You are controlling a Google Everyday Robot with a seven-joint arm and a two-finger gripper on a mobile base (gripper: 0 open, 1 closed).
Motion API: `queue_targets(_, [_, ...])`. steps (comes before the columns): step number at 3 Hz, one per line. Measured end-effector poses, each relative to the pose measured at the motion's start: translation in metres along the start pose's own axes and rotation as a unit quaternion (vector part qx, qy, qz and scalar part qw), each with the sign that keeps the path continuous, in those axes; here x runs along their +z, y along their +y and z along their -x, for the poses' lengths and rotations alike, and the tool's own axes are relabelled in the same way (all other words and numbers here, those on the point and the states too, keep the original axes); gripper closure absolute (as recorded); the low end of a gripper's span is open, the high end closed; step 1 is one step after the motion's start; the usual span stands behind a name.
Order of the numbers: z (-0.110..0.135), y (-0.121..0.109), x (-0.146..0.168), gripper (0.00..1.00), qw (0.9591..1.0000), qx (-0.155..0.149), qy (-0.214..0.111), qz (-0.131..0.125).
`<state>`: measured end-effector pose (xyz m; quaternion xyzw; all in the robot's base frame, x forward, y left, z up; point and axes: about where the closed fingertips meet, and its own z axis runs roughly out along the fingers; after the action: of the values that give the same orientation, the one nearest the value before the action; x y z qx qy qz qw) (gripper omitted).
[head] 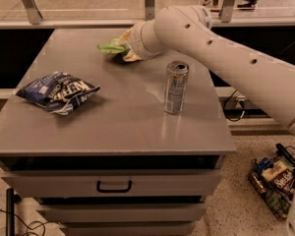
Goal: Pick green rice chip bag
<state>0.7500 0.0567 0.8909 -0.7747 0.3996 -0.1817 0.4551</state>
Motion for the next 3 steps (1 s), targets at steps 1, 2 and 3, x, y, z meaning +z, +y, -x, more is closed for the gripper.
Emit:
queue_targets(1, [-0.001,0.002,0.001,1.00,1.0000,0.002,0.003,0.004])
queue_targets(2, [-0.004,0.002,0.001,1.00,0.9999,0.005,0.009,0.006])
queue_targets(3, [-0.012,-0.011,-0.003,1.00,0.9992,0.035,0.019,-0.005])
